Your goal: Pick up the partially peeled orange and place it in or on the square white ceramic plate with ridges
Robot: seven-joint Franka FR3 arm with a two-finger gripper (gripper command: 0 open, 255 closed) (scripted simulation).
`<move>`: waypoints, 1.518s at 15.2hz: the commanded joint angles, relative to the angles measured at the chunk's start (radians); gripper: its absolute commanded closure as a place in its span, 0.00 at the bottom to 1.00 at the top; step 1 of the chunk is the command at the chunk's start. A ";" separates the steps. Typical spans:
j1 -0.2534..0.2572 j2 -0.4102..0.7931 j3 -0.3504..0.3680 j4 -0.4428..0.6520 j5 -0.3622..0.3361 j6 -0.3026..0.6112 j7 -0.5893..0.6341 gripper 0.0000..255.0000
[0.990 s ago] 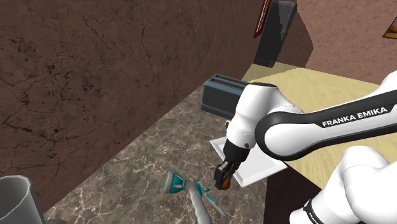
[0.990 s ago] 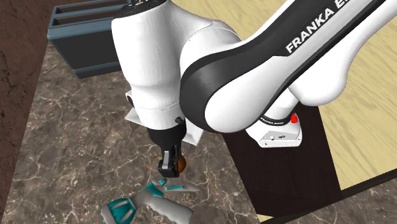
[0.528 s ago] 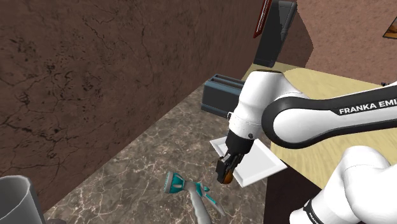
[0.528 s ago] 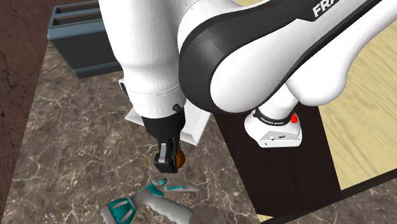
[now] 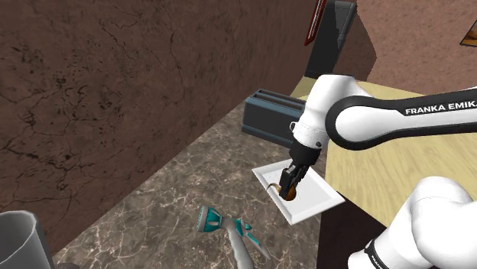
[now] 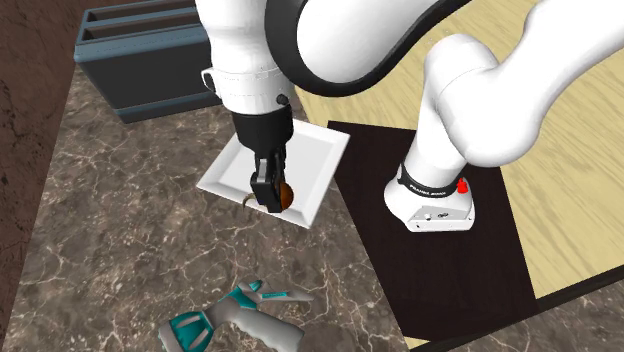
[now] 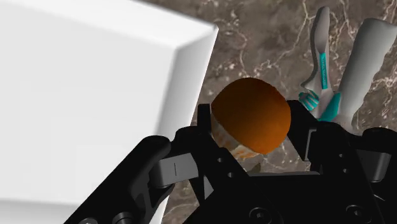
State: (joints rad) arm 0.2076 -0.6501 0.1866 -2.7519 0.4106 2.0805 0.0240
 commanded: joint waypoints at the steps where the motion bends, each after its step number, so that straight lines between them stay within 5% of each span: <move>1: -0.038 -0.024 -0.053 -0.008 -0.041 -0.033 -0.055 1.00; 11: -0.207 0.003 -0.274 0.039 -0.223 -0.114 -0.299 1.00; 23: -0.195 0.102 -0.281 -0.064 -0.198 0.084 -0.346 1.00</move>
State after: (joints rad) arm 0.0116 -0.5591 -0.0935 -2.8077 0.2102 2.1454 -0.3164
